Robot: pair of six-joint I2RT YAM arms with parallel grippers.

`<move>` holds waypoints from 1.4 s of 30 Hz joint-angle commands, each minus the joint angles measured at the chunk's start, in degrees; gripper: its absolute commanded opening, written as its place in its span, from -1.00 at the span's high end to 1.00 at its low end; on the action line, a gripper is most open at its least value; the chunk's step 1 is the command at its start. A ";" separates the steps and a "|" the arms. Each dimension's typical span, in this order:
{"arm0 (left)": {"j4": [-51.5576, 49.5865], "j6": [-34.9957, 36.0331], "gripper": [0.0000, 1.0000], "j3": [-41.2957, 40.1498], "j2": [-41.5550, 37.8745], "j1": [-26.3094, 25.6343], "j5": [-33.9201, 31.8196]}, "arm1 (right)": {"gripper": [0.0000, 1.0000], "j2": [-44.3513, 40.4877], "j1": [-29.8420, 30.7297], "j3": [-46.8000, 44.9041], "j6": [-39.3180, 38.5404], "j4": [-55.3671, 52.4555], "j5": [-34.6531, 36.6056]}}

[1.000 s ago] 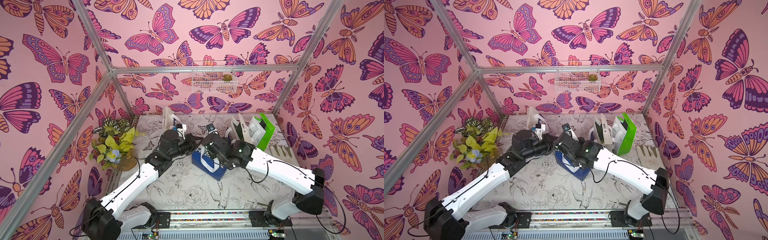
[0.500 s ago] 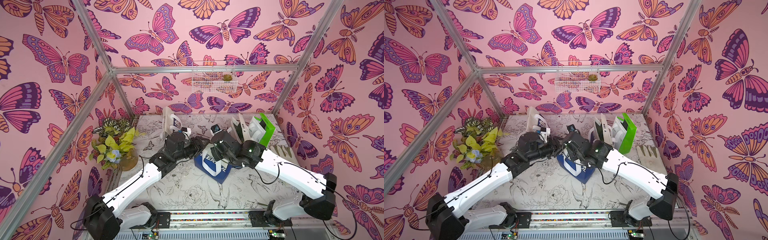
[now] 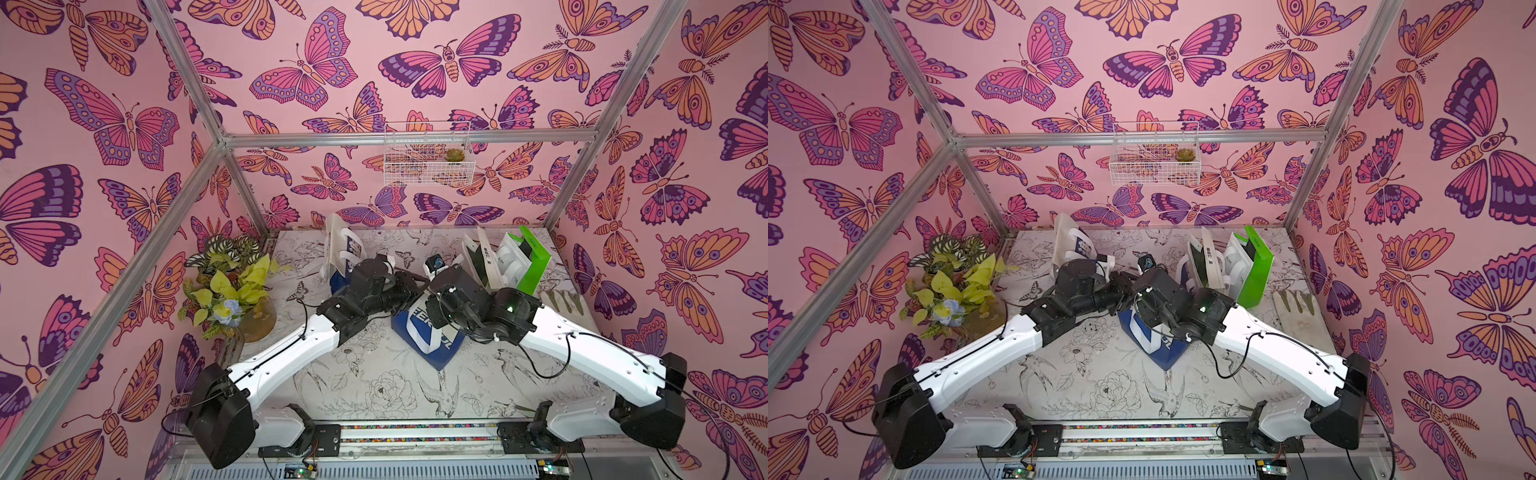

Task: Open the takeout bag
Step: Open the takeout bag at the center of the board.

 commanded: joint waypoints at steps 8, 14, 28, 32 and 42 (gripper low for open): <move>1.89 0.54 0.83 2.96 3.06 -0.27 1.02 | 0.04 -7.44 -0.08 -1.16 2.67 -5.33 6.22; -0.47 2.12 1.00 2.66 1.29 -0.12 0.76 | -0.08 -10.40 -0.08 -2.77 4.64 -8.05 8.16; 0.91 0.61 0.55 1.66 2.52 -2.19 2.32 | 0.00 -9.18 -0.17 -2.34 7.18 -9.22 7.27; 1.63 0.18 0.89 2.28 3.15 -2.47 2.96 | 0.01 -8.99 -0.17 -1.94 7.34 -9.67 7.53; 1.72 -1.44 1.00 4.24 2.87 -2.47 3.83 | -0.37 -6.18 6.45 0.59 2.37 -9.38 15.63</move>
